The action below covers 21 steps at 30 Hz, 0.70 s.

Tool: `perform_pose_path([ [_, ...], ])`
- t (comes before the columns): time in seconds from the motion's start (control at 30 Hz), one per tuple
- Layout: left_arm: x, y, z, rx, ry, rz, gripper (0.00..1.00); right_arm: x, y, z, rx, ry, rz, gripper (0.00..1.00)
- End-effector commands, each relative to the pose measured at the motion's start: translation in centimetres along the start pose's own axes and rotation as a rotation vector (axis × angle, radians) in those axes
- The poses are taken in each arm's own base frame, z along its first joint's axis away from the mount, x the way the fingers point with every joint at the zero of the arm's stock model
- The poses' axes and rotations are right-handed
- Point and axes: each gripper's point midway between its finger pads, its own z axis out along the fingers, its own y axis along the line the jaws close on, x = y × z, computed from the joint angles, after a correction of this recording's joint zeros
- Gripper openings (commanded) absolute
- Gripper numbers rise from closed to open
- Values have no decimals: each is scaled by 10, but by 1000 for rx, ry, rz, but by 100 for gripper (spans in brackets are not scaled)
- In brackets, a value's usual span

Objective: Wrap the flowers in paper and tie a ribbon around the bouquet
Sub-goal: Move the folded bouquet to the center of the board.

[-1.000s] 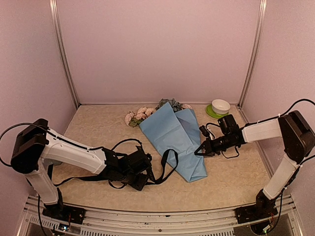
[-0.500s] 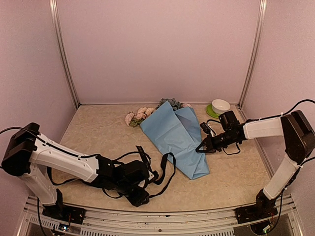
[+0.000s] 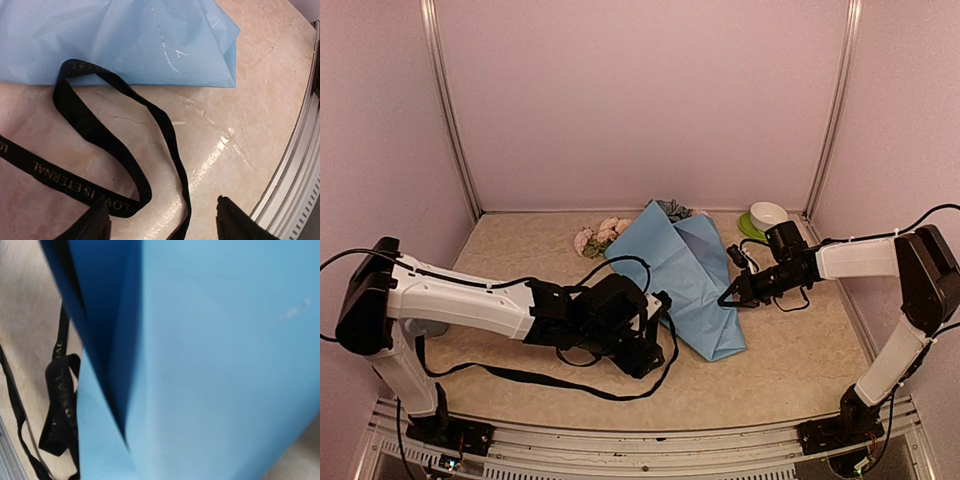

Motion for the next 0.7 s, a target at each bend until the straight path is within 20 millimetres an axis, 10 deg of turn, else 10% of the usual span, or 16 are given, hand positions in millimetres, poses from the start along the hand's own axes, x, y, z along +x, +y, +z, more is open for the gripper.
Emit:
perform_pose_path([
  [0.0,11,23,39,-72,82,41,57,-16,6,-10,-4,-44,-26,0],
  [0.37,49,37,78,-90,211,42,55,-18,9,-12,-8,-46,-25,0],
  [0.43,63,34,86,-77,249,45,40,-18,9,-12,-9,-42,-25,0],
  [0.5,70,22,90,-40,261,72,6,-18,9,-12,-6,-41,-25,0],
  [0.67,53,-8,75,-26,155,179,0,-20,12,-15,-7,-47,-24,0],
])
